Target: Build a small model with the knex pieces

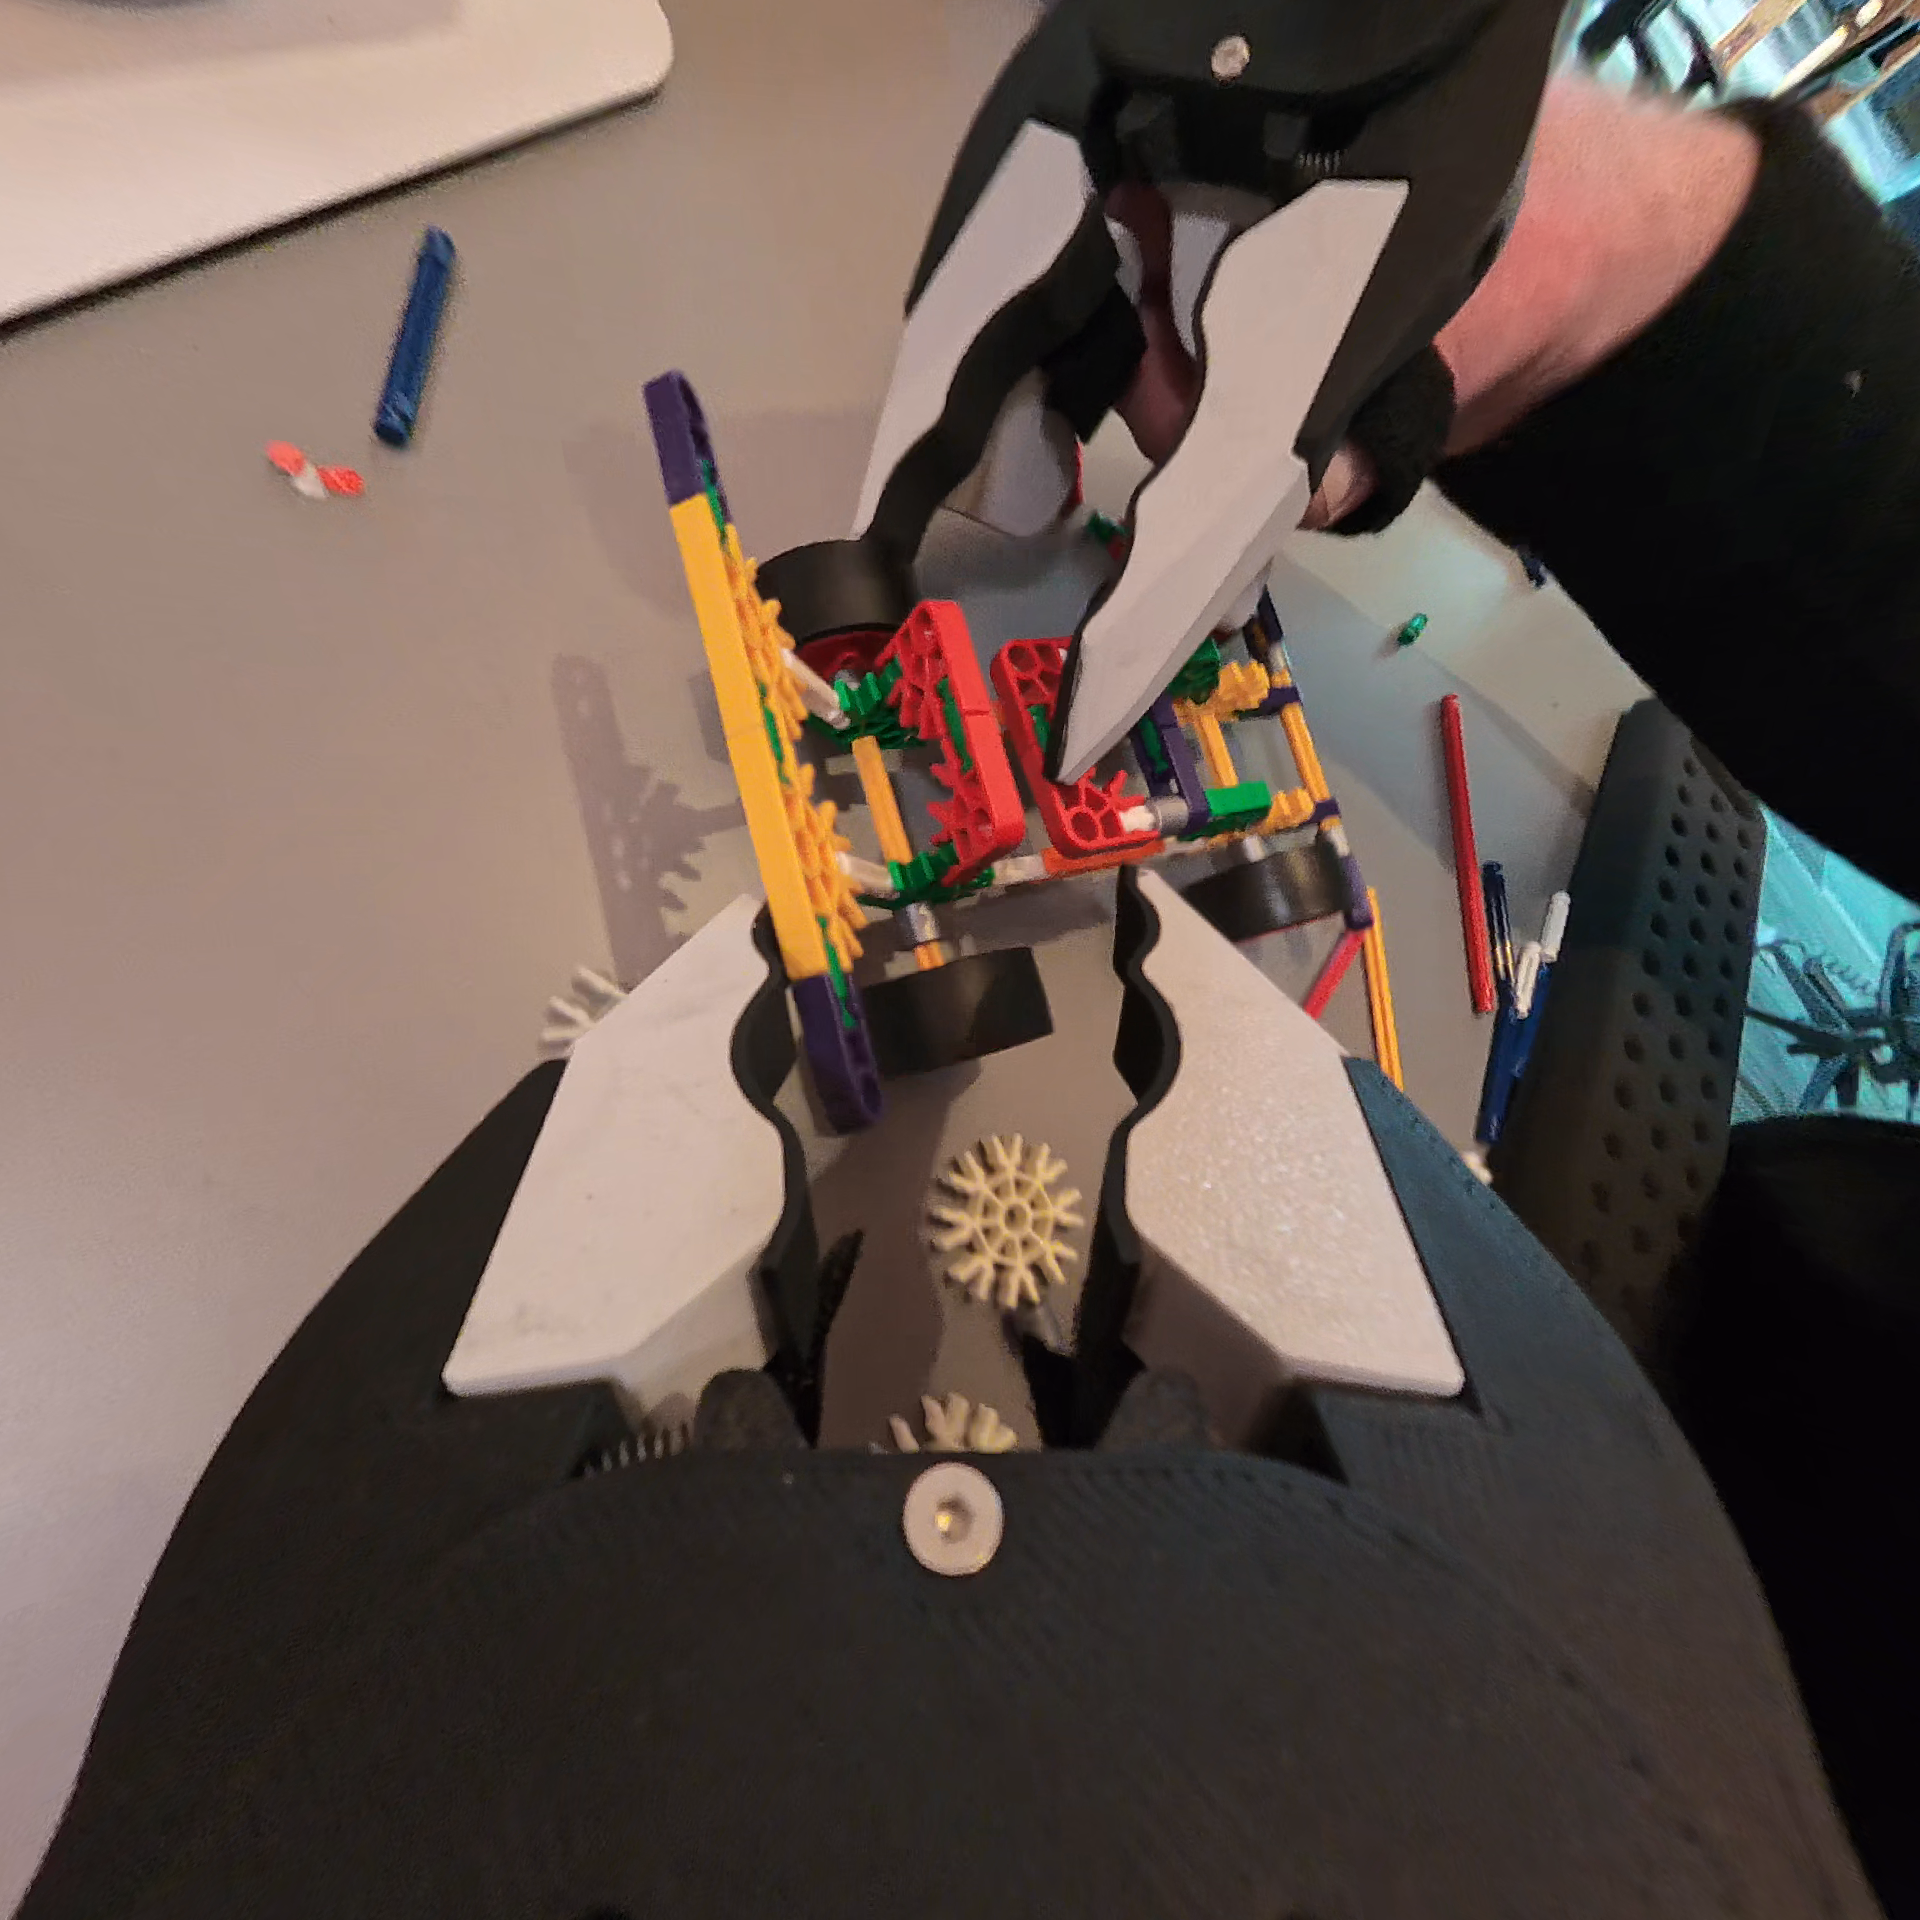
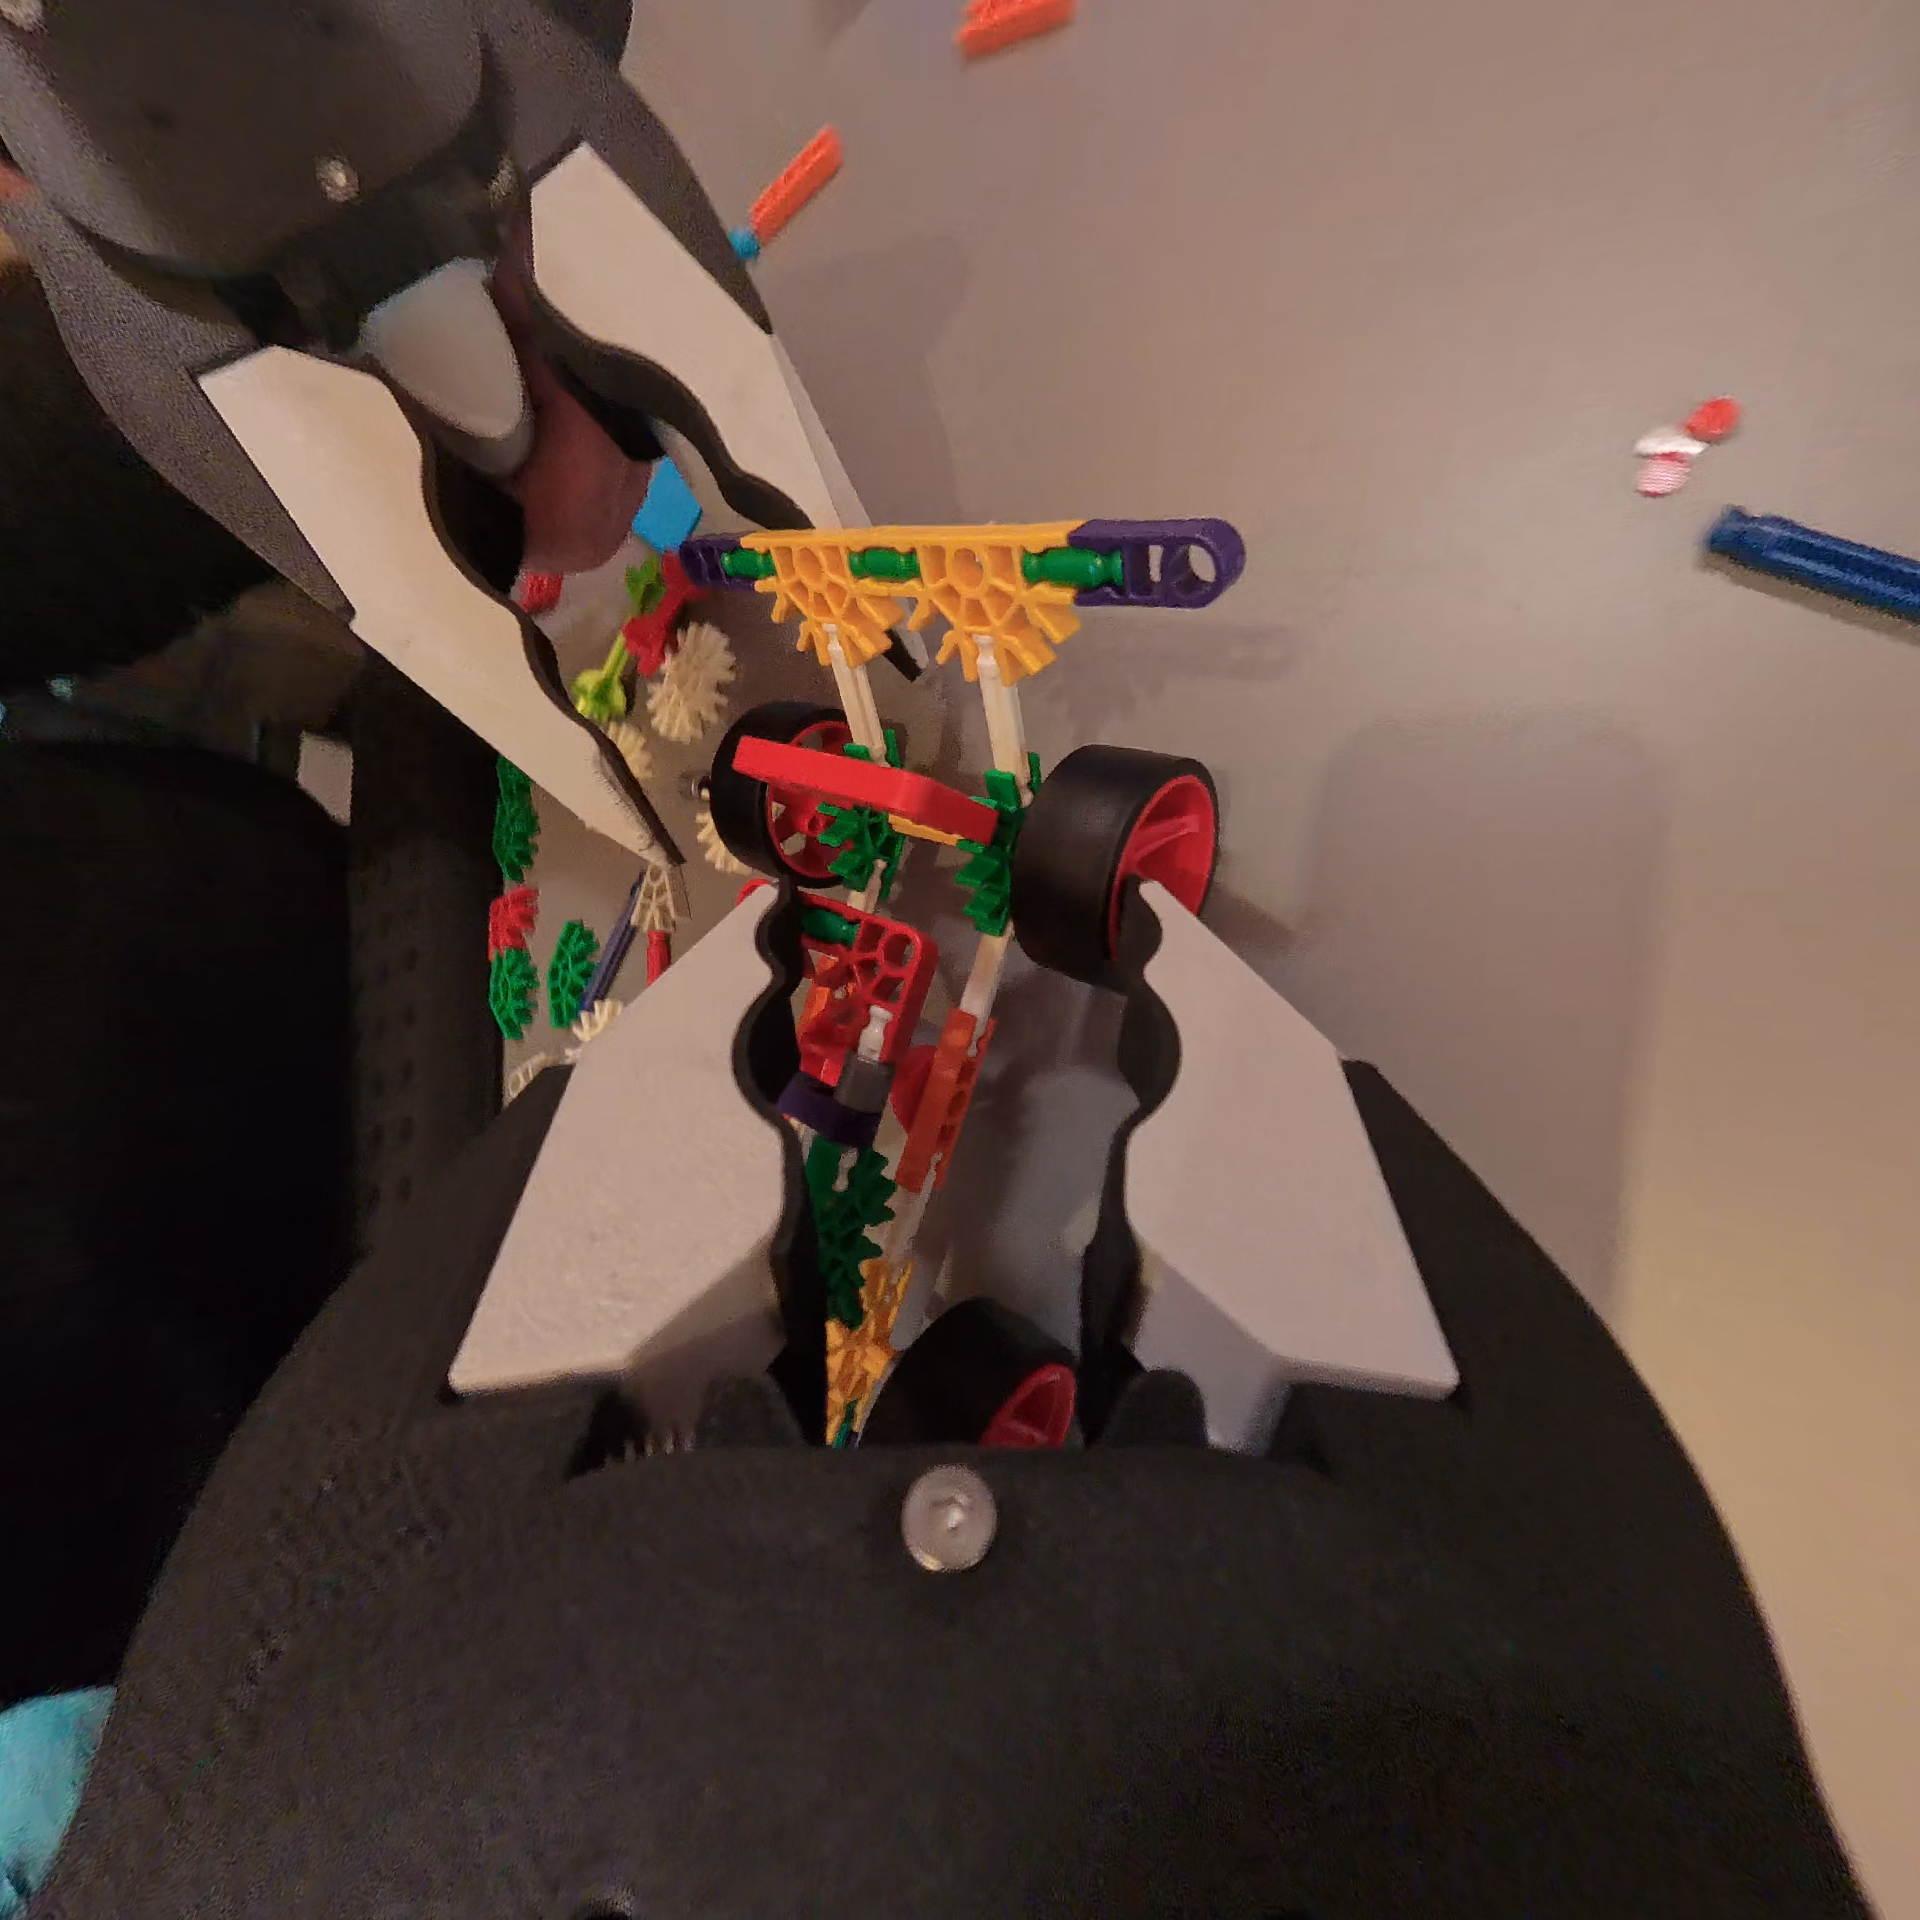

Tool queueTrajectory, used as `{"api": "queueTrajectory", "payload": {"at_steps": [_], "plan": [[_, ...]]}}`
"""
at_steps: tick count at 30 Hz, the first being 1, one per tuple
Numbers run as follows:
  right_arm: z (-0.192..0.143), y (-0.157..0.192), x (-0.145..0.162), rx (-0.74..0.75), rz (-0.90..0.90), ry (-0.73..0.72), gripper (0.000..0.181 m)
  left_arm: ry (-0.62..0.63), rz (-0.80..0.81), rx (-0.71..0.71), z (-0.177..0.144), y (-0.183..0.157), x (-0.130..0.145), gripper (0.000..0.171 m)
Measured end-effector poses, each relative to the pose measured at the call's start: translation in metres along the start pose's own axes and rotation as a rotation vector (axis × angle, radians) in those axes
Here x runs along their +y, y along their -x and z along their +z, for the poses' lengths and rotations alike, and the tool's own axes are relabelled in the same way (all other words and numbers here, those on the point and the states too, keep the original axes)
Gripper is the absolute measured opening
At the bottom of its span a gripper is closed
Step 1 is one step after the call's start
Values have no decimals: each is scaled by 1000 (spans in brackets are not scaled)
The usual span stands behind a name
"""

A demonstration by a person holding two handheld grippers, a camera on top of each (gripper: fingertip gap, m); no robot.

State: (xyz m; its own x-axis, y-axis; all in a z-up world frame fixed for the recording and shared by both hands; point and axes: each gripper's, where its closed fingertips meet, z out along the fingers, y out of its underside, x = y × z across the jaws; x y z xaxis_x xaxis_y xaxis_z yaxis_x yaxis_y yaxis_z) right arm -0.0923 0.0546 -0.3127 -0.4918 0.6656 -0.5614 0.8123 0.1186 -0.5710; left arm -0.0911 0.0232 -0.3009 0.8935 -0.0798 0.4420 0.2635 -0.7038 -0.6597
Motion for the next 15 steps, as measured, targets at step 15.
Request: {"api": "queueTrajectory", "payload": {"at_steps": [15], "plan": [[-59,18,-29,217,-130,-181,84,-63,14,-130,-58,5,10,78]]}}
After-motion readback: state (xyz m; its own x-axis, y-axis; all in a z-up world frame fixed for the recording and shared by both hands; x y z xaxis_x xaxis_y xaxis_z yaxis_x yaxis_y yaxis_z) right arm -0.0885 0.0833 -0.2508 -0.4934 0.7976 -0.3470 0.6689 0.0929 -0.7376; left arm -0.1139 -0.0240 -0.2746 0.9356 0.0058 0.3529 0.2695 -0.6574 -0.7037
